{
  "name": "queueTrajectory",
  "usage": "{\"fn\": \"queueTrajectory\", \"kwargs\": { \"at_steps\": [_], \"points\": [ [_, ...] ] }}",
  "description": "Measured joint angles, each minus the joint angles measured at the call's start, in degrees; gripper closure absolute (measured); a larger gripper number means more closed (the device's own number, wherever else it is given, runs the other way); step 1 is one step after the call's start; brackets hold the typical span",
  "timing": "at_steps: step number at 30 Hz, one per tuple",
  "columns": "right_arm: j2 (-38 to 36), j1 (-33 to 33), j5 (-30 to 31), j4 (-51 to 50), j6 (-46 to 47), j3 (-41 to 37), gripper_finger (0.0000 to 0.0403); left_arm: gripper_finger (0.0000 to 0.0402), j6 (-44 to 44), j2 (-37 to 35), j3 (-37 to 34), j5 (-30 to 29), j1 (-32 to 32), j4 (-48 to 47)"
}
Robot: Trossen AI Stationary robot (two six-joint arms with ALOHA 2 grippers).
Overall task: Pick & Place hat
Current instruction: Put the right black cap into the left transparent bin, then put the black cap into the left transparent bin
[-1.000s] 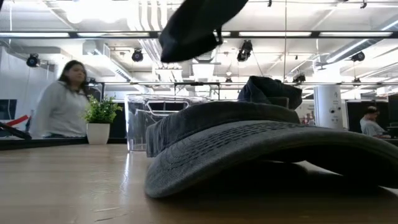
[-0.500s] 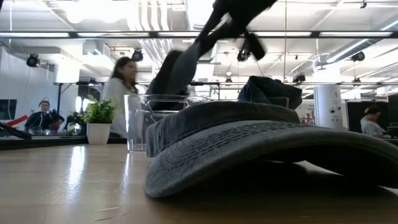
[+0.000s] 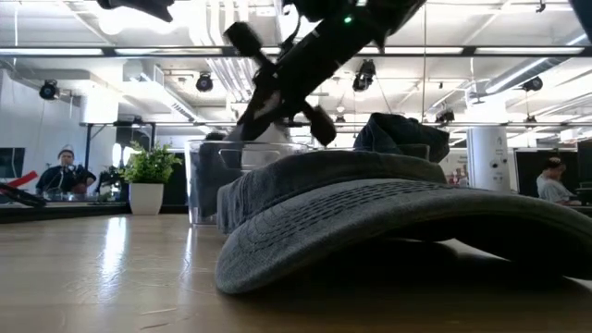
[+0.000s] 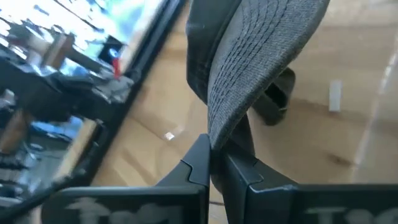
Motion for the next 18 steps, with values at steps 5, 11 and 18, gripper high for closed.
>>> {"fn": "queueTrajectory", "kwargs": {
  "at_steps": [5,11,18],
  "points": [
    [3.8,0.0,-3.7,-7.9,0.0,5.8,0.0364,0.0226,5.0,-2.9,-5.7,4.6,2.7,5.5],
    [4.6,1.1,-4.7,-15.4,-0.8,9.5,0.0294,0.0226,5.9,-3.4,-8.5,9.7,3.6,9.4],
    [0.4,5.8,-4.3,-19.3,-7.4,9.5,0.023,0.0226,-0.3,-3.4,-8.6,12.0,3.3,13.9]
  ]
}}
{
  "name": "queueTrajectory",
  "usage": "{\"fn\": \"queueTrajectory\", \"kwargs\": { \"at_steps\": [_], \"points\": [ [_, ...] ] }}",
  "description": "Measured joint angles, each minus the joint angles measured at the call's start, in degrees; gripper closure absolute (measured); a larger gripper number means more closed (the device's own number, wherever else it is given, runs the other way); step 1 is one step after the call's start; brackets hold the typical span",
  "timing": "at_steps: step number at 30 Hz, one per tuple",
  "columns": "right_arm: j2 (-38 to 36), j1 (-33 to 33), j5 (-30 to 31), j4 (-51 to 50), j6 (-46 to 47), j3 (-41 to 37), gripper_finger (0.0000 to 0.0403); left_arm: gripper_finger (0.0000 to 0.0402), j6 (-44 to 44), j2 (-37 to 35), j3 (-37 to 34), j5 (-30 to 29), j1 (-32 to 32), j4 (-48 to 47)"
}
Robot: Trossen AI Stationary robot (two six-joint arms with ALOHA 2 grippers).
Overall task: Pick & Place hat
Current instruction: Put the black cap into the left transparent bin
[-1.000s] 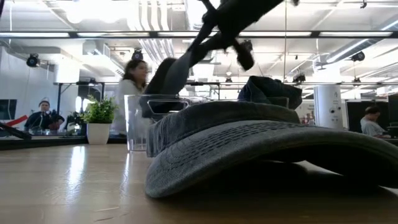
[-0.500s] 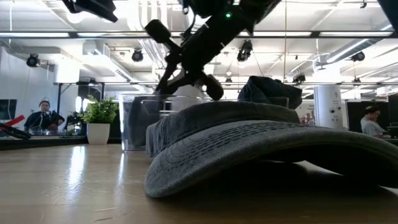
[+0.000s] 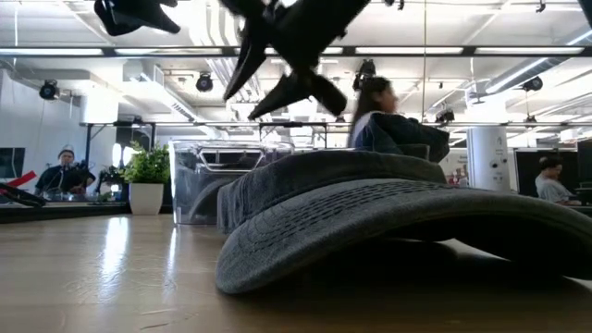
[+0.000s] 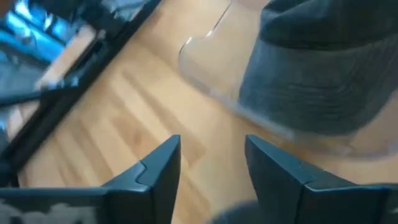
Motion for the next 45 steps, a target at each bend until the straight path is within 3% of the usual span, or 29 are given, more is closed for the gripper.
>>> {"fn": "queueTrajectory", "kwargs": {
  "at_steps": [9,14,19,24,28,32,39,45],
  "points": [
    [-5.4,9.9,3.0,-10.7,-4.1,-0.1,0.0202,0.0226,-8.8,3.8,-0.1,1.6,-5.3,10.5],
    [-5.7,16.5,1.7,-18.1,2.0,-0.2,0.0202,0.0226,-14.1,10.7,-0.1,1.6,-9.8,14.9],
    [-5.4,24.0,1.6,-19.4,7.3,-2.4,0.0202,0.0226,-15.2,20.5,1.1,0.6,-12.5,20.0],
    [-5.4,29.9,-0.7,-17.0,21.8,-8.1,0.0202,0.0226,-8.8,30.0,5.5,1.0,-11.9,21.2],
    [-5.4,34.0,-0.8,-2.8,38.0,-14.0,0.0202,0.0226,2.5,36.2,10.7,1.1,-11.2,21.0],
    [-4.5,37.4,5.4,9.9,48.7,-18.2,0.0202,0.0226,14.1,41.5,16.3,1.2,-9.7,16.3],
    [2.3,39.0,5.8,14.2,55.9,-15.7,0.0202,0.0226,28.7,49.5,23.7,1.8,-4.9,8.3],
    [8.8,38.9,9.4,12.0,59.3,-9.3,0.0202,0.0226,30.5,52.2,25.0,6.6,-2.7,4.1]
  ]
}}
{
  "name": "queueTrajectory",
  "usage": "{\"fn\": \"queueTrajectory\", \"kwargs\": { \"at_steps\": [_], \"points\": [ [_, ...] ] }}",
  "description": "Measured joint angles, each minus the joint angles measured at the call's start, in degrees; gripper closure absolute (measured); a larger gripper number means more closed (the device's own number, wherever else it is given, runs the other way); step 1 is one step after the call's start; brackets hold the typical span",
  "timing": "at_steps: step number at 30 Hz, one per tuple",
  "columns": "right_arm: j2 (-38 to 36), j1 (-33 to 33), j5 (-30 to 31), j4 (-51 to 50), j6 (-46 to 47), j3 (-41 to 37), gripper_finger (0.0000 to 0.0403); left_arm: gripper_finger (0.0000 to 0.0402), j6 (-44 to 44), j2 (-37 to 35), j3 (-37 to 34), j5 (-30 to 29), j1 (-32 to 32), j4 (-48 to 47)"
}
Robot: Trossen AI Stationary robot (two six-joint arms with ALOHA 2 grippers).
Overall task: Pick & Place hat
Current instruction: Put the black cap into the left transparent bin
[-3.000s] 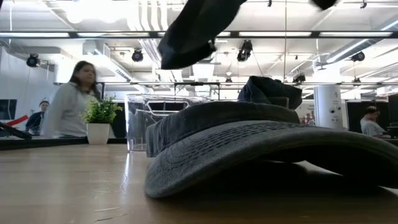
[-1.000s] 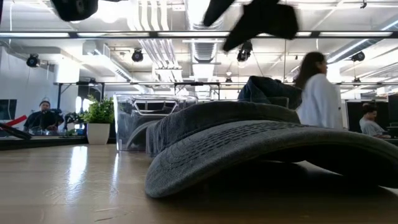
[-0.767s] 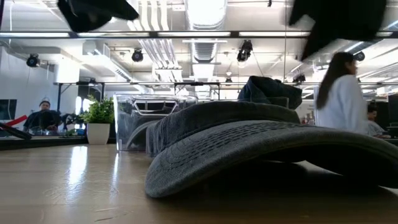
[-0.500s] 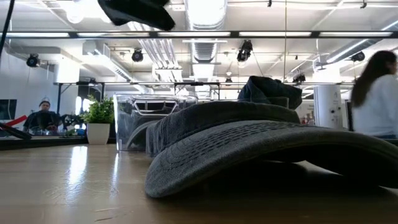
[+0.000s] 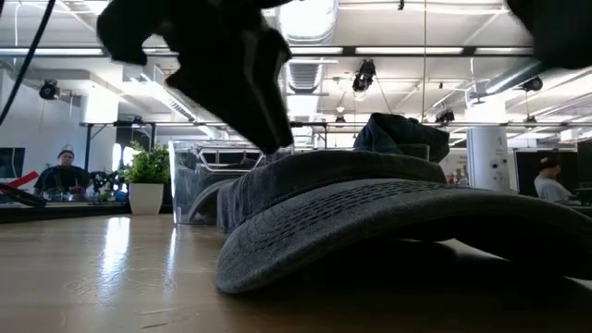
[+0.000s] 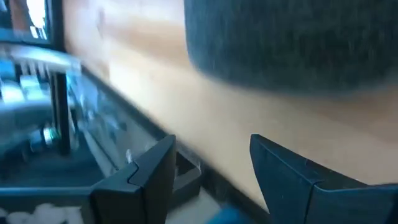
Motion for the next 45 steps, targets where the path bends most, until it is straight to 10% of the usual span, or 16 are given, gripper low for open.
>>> {"fn": "queueTrajectory", "kwargs": {
  "at_steps": [9,27,36,45],
  "points": [
    [1.8,0.0,15.3,-6.2,13.3,0.0,0.0202,0.0226,-5.4,2.0,-4.9,8.2,-0.4,4.4],
    [-4.1,-2.8,17.5,-10.5,9.7,-3.8,0.0247,0.0226,-11.8,-0.4,-5.8,9.2,-2.3,16.2],
    [-7.6,-2.6,17.2,-17.7,5.9,-3.9,0.0384,0.0226,-18.4,-7.3,-4.4,0.7,-3.7,6.9],
    [-17.9,-3.8,19.4,-17.3,-13.1,-3.9,0.0388,0.0226,-29.9,-22.6,-2.6,-15.3,-8.3,1.3]
  ]
}}
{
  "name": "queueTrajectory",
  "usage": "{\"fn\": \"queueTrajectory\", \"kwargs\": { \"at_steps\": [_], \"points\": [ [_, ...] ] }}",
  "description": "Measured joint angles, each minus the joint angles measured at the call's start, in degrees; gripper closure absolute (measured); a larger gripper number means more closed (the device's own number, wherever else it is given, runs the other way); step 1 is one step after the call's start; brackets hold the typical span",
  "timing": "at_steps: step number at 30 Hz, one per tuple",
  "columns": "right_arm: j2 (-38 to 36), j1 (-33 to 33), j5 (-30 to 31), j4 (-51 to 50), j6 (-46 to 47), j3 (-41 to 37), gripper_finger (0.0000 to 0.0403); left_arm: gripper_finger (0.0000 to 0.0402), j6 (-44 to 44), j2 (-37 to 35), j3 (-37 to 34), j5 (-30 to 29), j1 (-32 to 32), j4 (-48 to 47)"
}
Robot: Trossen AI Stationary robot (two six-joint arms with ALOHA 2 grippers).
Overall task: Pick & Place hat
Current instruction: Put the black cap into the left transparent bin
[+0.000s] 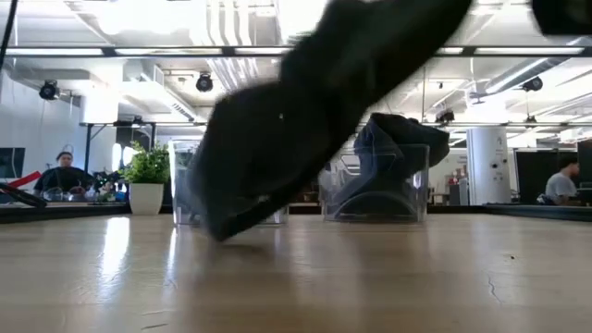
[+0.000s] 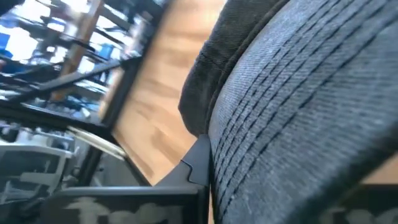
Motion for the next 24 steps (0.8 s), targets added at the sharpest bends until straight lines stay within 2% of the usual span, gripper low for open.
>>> {"fn": "queueTrajectory", "kwargs": {
  "at_steps": [7,11,15,18,24],
  "points": [
    [-7.7,-7.5,1.5,5.5,-22.1,0.1,0.0389,0.0226,-2.9,-9.9,0.0,-9.2,-3.7,-0.4],
    [-9.0,-13.8,1.5,11.4,-33.5,0.1,0.0389,0.0226,-2.8,-13.6,0.0,-10.9,-5.1,-3.0],
    [-10.4,-18.4,2.9,20.0,-44.0,0.1,0.0389,0.0226,-7.0,-16.0,0.0,-11.0,-6.0,-9.6],
    [-10.0,-22.3,3.6,21.3,-47.5,0.2,0.0389,0.0226,-10.5,-16.5,0.0,-11.3,-6.4,-15.2],
    [-3.6,-30.2,-3.3,23.7,-47.0,0.2,0.0389,0.0226,-11.9,-15.1,-0.6,-13.5,-6.3,-23.0]
  ]
}}
